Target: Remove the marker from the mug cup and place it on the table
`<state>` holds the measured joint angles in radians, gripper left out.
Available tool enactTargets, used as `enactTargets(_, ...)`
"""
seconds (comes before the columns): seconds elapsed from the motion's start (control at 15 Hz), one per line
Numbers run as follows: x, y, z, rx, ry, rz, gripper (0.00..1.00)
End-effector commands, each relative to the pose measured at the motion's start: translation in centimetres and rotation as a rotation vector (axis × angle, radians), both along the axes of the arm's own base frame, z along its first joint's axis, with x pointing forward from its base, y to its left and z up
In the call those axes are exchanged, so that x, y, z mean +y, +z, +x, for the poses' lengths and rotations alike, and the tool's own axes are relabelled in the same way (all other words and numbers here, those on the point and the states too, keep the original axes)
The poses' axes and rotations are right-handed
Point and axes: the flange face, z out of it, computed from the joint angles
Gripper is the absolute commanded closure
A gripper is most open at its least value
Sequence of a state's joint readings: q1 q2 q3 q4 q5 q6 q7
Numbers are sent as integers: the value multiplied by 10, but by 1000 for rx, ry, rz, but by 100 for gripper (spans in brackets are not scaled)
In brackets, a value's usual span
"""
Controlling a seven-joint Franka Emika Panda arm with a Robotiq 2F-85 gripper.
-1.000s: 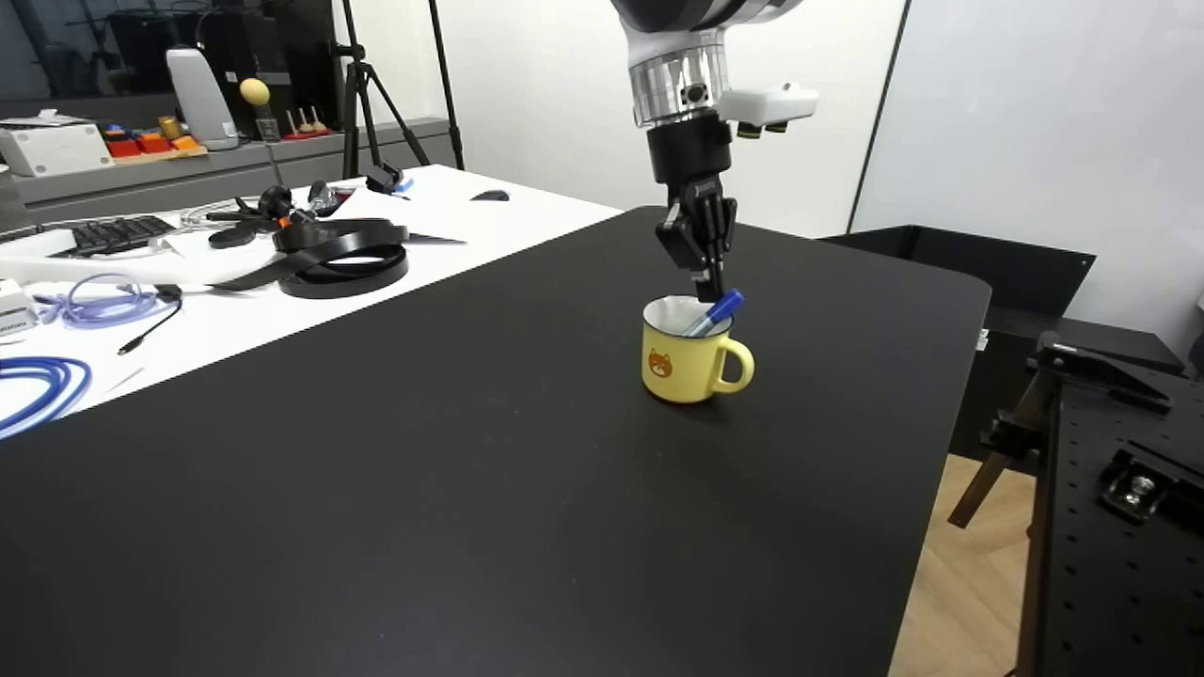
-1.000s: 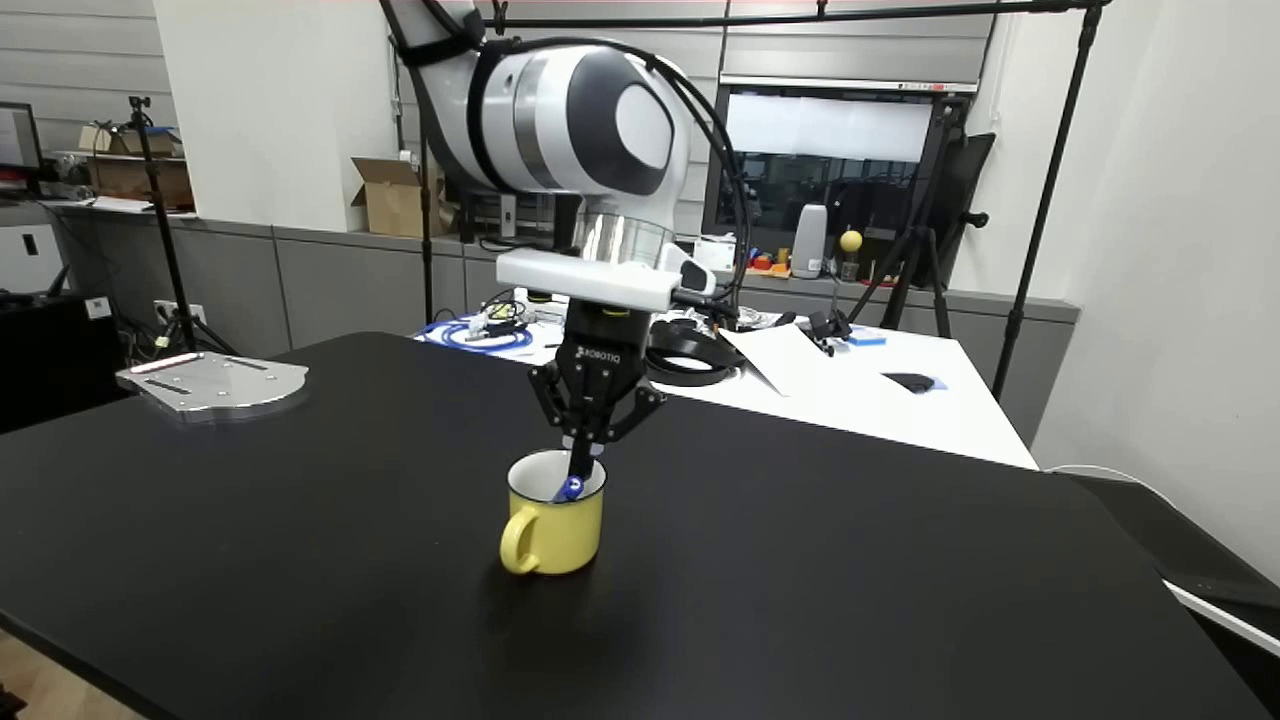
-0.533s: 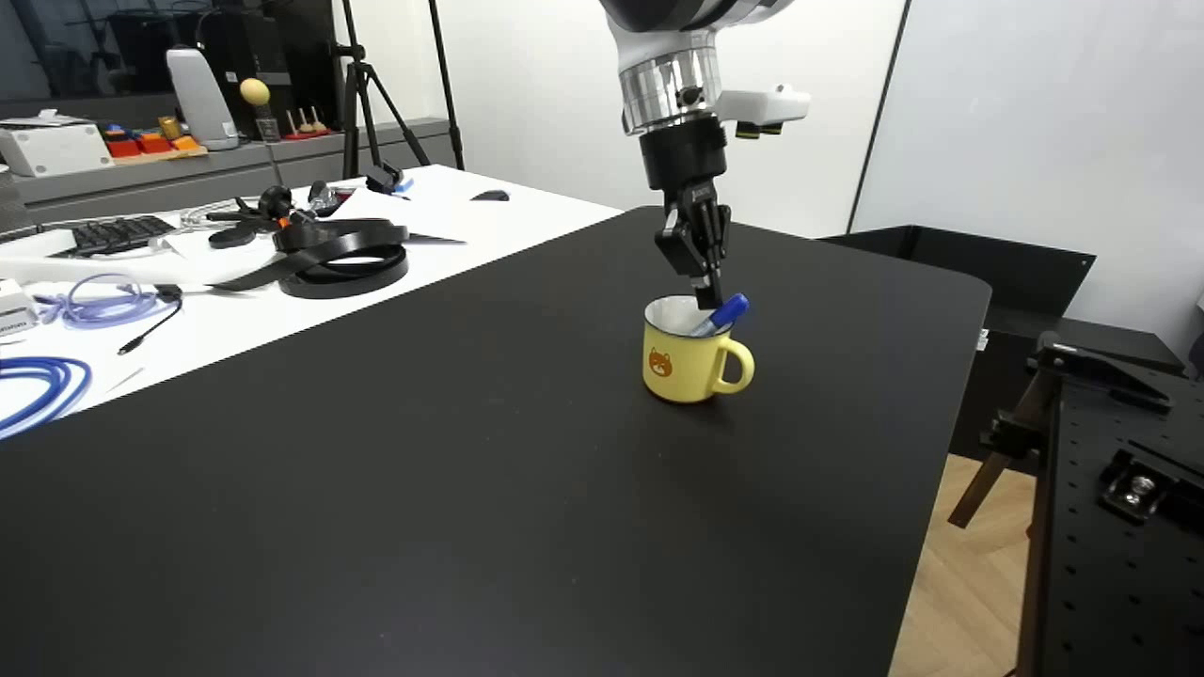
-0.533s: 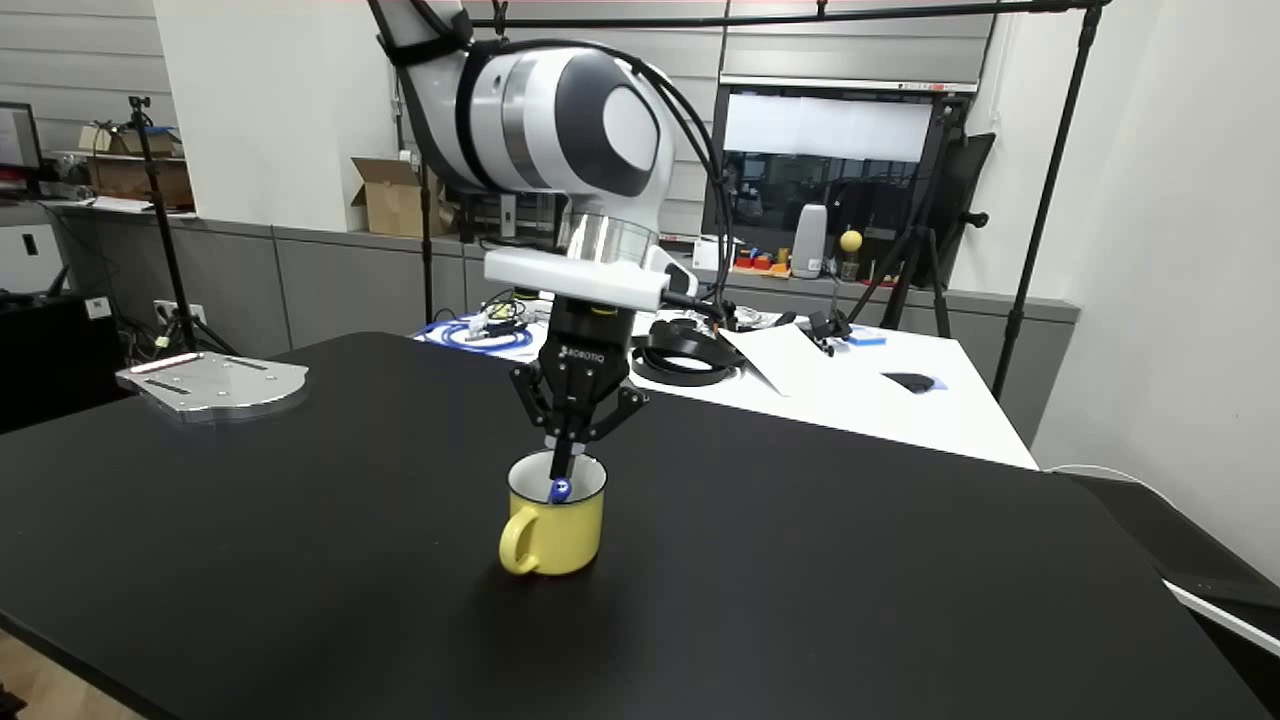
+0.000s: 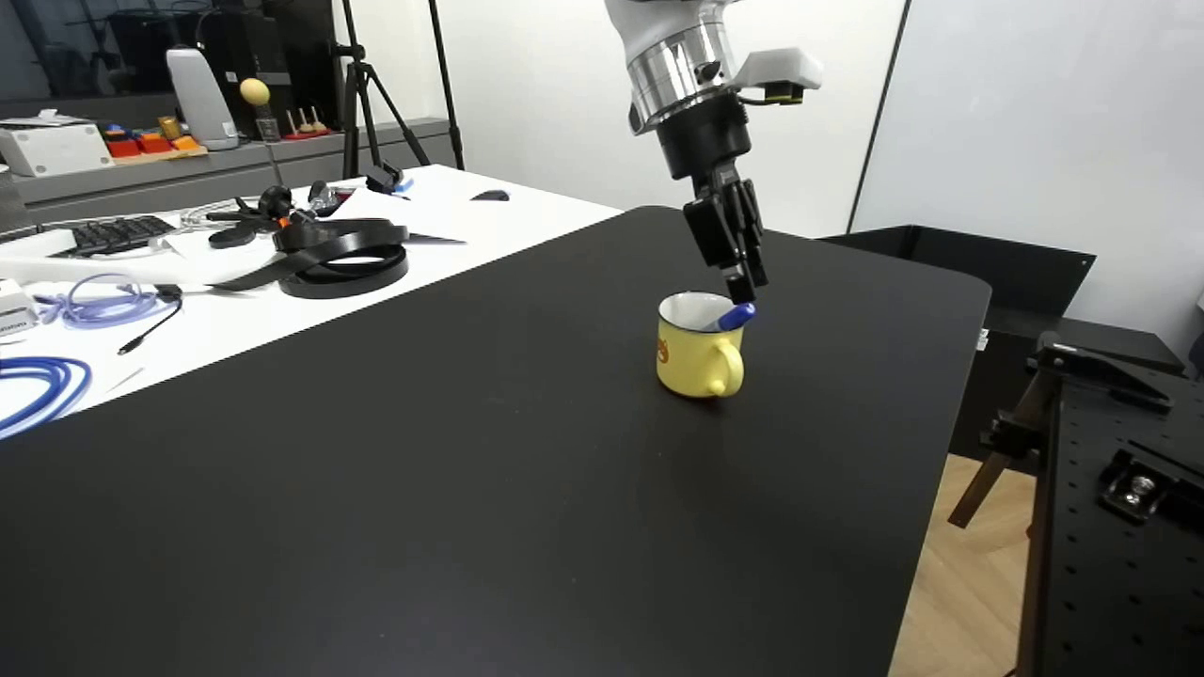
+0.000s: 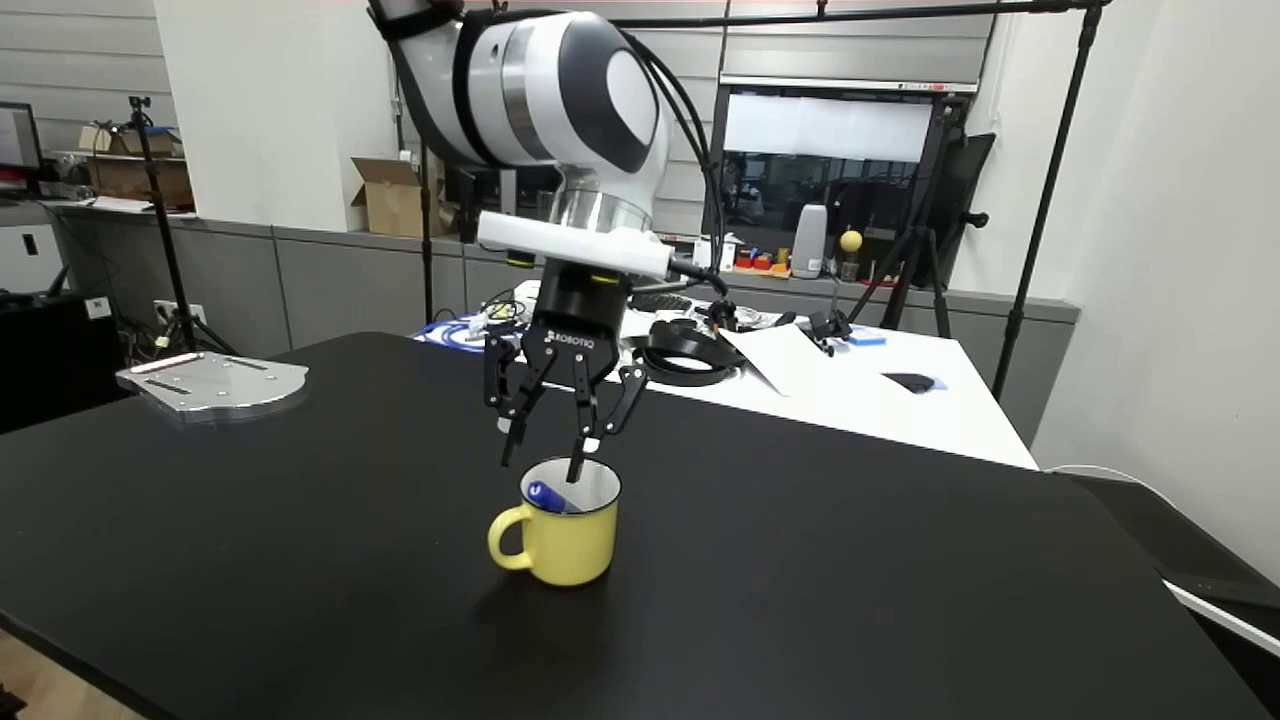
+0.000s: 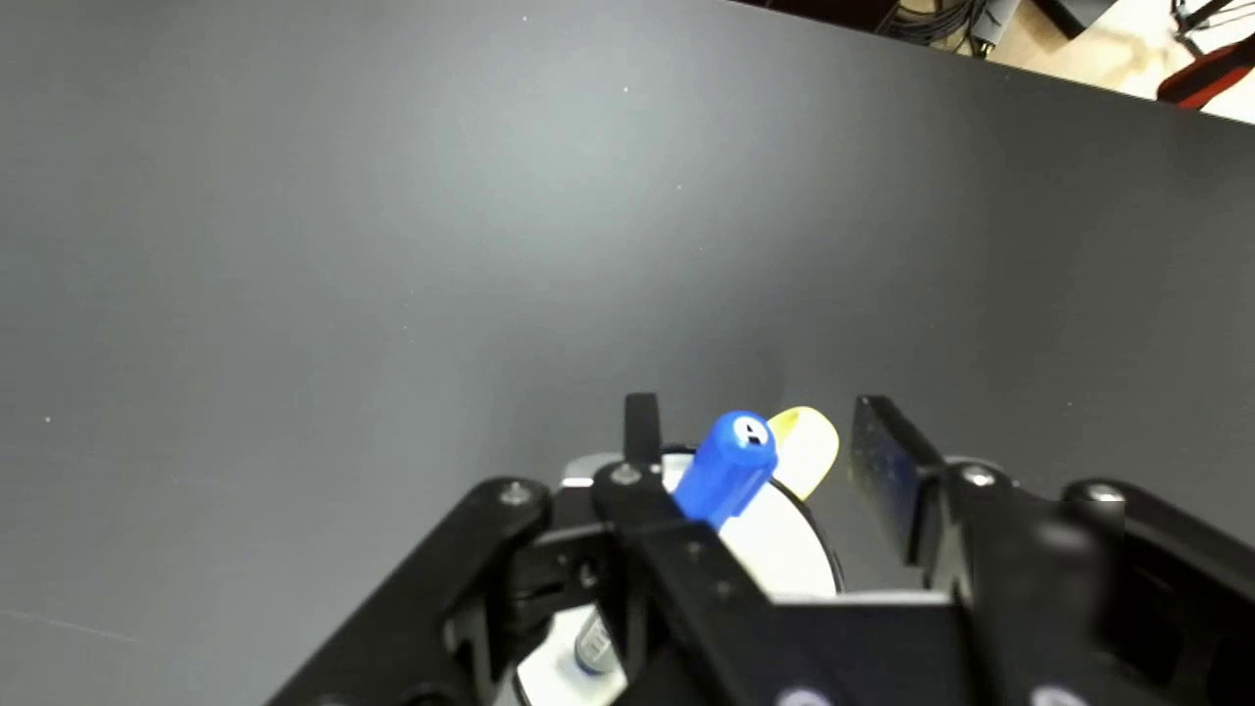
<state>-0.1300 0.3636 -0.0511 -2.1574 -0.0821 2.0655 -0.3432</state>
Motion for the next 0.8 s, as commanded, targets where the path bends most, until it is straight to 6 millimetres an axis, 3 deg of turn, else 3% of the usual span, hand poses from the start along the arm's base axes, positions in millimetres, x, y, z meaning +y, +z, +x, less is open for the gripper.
enactTargets(0.0, -10, 20, -1, 0, -61, -64, 13)
enactTargets(0.2, -17, 23, 1, -26, -162, -109, 0)
enactTargets(0.73, -3, -1, 8, -16, -309, -162, 0)
